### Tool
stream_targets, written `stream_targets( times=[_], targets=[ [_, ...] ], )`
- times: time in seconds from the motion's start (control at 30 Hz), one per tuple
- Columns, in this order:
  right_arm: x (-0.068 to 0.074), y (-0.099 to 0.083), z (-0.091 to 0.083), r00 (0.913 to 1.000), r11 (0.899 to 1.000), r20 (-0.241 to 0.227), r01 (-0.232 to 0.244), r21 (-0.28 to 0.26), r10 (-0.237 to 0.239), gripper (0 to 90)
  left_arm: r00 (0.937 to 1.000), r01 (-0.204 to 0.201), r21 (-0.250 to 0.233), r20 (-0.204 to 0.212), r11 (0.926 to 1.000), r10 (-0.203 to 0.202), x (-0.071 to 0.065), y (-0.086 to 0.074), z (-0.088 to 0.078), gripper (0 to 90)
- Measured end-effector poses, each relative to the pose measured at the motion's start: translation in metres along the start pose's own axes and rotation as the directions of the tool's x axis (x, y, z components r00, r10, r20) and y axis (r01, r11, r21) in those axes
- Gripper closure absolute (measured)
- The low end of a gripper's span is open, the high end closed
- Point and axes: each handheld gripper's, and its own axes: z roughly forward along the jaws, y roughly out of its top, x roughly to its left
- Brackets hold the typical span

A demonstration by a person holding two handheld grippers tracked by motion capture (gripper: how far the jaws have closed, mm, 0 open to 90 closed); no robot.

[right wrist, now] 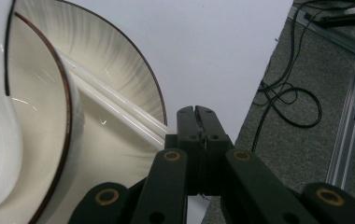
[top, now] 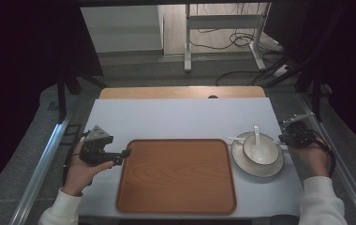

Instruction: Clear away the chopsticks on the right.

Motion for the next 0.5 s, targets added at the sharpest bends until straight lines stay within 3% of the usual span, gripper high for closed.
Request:
stream_targets(
  times=[0.5],
  targets=[
    [-0.0019, 0.0014, 0.0061, 1.0000, 1.000, 0.005, 0.006, 0.017, -0.006, 89.9, 1.0000, -0.008, 0.011, 0.003, 0.9999, 0.008, 0.0000, -0.0007, 0.0021, 15.3]
  ],
)
